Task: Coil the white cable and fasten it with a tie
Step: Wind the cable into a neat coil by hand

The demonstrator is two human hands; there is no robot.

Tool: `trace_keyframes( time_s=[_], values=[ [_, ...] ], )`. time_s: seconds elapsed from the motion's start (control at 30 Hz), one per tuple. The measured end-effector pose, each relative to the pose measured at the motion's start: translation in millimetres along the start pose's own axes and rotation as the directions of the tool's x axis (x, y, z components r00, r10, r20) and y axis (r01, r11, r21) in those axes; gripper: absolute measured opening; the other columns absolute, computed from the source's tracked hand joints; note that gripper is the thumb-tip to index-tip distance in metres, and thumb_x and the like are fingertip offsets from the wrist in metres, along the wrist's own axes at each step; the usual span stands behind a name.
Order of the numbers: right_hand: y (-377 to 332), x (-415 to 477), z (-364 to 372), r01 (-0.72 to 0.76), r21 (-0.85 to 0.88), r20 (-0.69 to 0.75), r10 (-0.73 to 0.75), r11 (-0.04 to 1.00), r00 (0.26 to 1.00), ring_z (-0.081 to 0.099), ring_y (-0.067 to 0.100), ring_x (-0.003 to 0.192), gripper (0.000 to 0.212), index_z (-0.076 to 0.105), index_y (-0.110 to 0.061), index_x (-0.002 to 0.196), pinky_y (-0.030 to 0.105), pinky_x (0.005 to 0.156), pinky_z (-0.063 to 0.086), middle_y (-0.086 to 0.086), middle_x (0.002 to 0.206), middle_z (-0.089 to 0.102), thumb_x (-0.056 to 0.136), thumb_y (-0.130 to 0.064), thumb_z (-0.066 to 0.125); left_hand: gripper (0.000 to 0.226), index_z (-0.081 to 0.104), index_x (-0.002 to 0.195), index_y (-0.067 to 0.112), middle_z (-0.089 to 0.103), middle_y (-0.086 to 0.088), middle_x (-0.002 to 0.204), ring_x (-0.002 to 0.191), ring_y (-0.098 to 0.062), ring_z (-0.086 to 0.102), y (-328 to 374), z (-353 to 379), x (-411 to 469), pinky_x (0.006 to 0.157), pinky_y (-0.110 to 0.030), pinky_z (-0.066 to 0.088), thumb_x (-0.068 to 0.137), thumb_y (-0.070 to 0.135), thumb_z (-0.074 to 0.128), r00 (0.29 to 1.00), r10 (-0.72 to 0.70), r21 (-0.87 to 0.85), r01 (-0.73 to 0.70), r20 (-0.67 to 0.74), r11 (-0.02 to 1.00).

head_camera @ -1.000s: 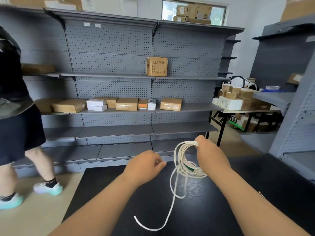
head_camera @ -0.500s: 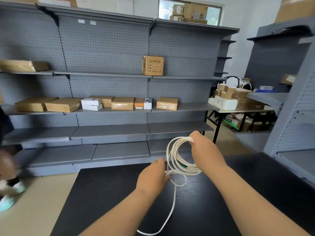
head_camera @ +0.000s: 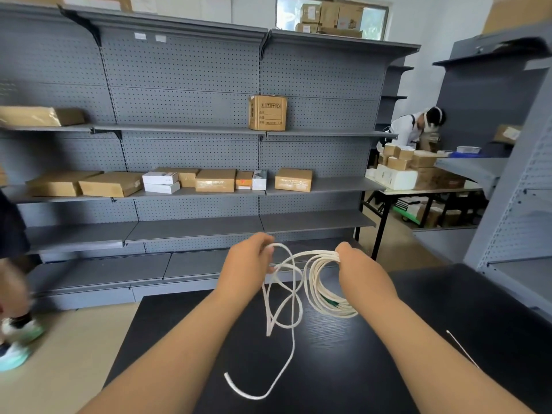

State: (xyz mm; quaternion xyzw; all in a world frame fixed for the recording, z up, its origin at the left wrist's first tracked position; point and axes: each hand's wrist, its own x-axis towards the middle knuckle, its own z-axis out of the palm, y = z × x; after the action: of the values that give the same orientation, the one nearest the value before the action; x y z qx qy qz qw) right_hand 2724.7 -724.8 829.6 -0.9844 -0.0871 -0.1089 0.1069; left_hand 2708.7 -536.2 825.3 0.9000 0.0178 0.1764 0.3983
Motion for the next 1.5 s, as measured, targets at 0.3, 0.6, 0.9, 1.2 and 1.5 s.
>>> trace_keyframes(
  time_s=[0.3,0.6,0.9,1.2,1.5],
  values=[
    [-2.4,-0.7,13.1,0.019,-0.022,0.057,-0.018,1.000,0.998,0.048,0.023,0.071,0.024,0.029,-0.015,0.094,0.029,0.055,0.034,0.000,0.077,0.037,0.088,0.007,0.036,0.018,0.055,0.094,0.003,0.071,-0.012,0.073,0.060,-0.019,0.069,17.5,-26.0,7.4,0.068,-0.031,0.058,0.096,0.004,0.038,0.933,-0.263,-0.889,0.325,0.245,0.324],
    [-5.2,-2.4,18.9,0.046,-0.010,0.062,-0.045,0.999,0.997,0.046,0.024,0.073,0.024,0.032,-0.015,0.095,0.031,0.056,0.033,-0.002,0.071,0.030,0.088,0.008,0.034,0.014,0.062,0.088,0.010,0.070,0.002,0.063,0.028,-0.002,0.027,12.3,-26.2,4.4,0.036,-0.011,0.036,0.087,0.024,0.063,0.818,-0.308,-0.714,0.574,0.485,0.400],
    [-3.4,-3.1,19.4,0.028,-0.016,0.052,-0.027,0.999,0.998,0.045,0.023,0.071,0.022,0.029,-0.015,0.092,0.025,0.046,0.023,-0.001,0.072,0.033,0.088,0.006,0.032,0.021,0.064,0.098,-0.004,0.067,-0.011,0.069,0.044,-0.007,0.055,2.4,-29.1,-2.6,0.062,-0.025,0.058,0.090,-0.006,0.045,0.651,-0.085,-0.553,0.700,0.754,0.452],
    [-2.8,-5.3,14.2,0.012,-0.012,0.066,-0.012,1.000,0.998,0.045,0.024,0.073,0.022,0.028,-0.015,0.091,0.025,0.047,0.024,0.002,0.080,0.039,0.089,0.006,0.033,0.019,0.069,0.081,0.002,0.068,-0.005,0.065,0.043,-0.006,0.058,-1.8,-30.2,-1.8,0.055,-0.020,0.056,0.091,0.005,0.053,0.655,-0.131,-0.511,0.685,0.745,0.519],
    [2.5,-6.5,10.2,-0.003,-0.008,0.046,0.004,1.000,0.999,0.042,0.022,0.068,0.022,0.027,-0.015,0.091,0.024,0.045,0.019,-0.002,0.070,0.029,0.089,0.006,0.034,0.031,0.053,0.100,-0.003,0.071,-0.016,0.097,0.025,-0.005,0.031,-10.5,-41.6,3.4,0.035,-0.009,0.035,0.074,-0.004,0.037,0.730,-0.182,-0.728,0.680,0.659,0.090]
  ],
)
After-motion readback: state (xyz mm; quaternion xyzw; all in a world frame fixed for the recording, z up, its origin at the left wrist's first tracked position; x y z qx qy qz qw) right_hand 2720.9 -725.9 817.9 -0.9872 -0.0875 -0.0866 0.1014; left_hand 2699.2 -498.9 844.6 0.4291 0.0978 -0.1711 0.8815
